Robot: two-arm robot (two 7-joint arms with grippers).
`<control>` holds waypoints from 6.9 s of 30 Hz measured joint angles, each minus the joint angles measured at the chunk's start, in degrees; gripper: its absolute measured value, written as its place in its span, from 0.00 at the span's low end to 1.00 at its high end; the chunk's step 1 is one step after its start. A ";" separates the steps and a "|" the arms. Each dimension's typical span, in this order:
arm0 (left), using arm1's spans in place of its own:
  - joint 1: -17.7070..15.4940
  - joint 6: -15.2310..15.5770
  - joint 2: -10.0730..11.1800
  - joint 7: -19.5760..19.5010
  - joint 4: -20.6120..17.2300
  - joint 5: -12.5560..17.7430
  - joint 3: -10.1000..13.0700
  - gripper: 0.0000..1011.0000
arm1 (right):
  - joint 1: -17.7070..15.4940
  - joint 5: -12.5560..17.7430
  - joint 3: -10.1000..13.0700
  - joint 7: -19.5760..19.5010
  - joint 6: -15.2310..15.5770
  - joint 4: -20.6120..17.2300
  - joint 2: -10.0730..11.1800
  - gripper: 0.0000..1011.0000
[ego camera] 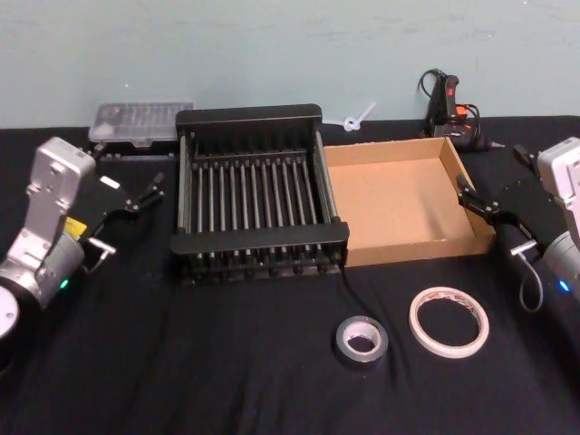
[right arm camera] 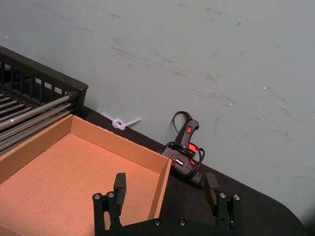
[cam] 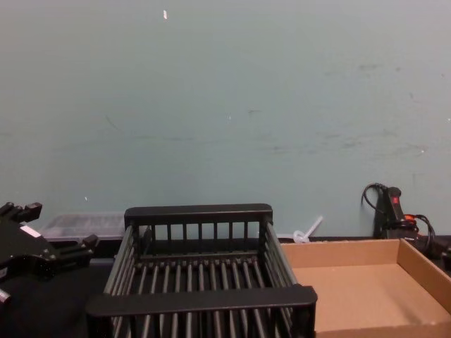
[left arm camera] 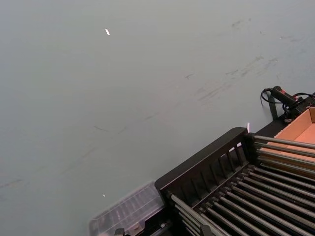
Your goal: Pick up the white tape and place it into the black box , Pick up the silver tape and place it into the brown box.
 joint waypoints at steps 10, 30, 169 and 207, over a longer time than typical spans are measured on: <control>0.00 0.00 0.00 0.00 0.00 0.00 0.00 0.99 | 0.00 0.00 0.00 0.00 0.00 0.00 0.00 0.99; 0.00 0.00 0.00 0.00 0.00 0.00 0.00 0.99 | -0.13 0.03 0.65 0.84 0.21 -0.03 -0.24 0.99; 0.00 0.00 0.00 0.00 0.00 0.00 0.00 0.99 | -9.28 7.35 6.73 29.35 24.25 -8.74 4.81 0.99; 0.00 0.00 0.00 0.00 0.00 0.00 0.00 0.99 | -9.11 7.57 6.32 29.06 24.41 -8.65 4.94 0.99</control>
